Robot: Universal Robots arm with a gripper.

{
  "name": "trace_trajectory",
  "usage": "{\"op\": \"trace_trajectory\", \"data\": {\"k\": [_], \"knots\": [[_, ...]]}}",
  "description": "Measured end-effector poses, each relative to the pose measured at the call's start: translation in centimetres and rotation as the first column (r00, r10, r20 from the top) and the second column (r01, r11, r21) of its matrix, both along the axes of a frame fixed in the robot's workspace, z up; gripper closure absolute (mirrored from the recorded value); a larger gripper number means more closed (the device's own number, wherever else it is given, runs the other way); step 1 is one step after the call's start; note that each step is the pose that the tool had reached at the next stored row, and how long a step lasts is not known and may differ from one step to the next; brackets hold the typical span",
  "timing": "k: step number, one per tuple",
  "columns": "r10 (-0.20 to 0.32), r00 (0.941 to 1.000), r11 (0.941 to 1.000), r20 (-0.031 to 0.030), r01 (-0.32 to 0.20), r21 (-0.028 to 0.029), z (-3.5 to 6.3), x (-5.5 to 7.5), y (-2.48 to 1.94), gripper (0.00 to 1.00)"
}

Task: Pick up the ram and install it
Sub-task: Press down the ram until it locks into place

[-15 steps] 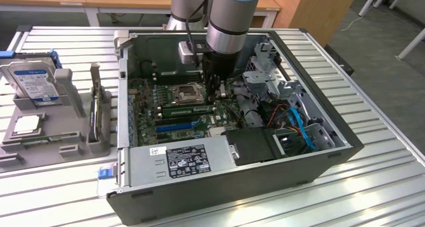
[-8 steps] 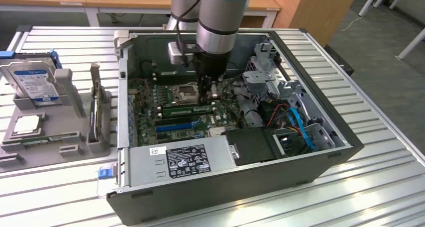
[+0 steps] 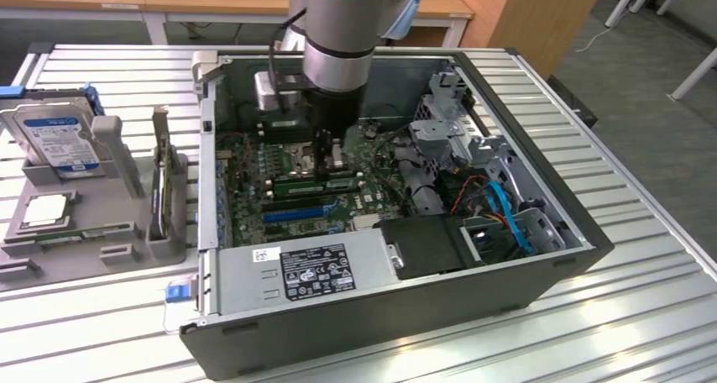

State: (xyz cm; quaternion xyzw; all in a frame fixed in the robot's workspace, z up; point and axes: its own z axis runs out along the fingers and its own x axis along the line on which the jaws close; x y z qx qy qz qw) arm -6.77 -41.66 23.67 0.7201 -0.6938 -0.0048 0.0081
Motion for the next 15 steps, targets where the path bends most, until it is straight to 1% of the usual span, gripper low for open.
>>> {"op": "trace_trajectory", "data": {"k": [4,7,10,15], "knots": [[0.000,1.0000,0.9999,0.0011,0.000,-0.0110,0.00,-1.8,0.00,0.89],[0.000,1.0000,0.9999,0.0018,0.000,-0.0167,-0.01,-3.2,0.00,0.89],[0.000,1.0000,0.9998,0.0019,0.000,-0.0194,0.00,-4.1,0.00,0.89],[0.000,1.0000,0.9998,0.0020,0.000,-0.0196,0.00,-4.2,0.00,0.89]]}}
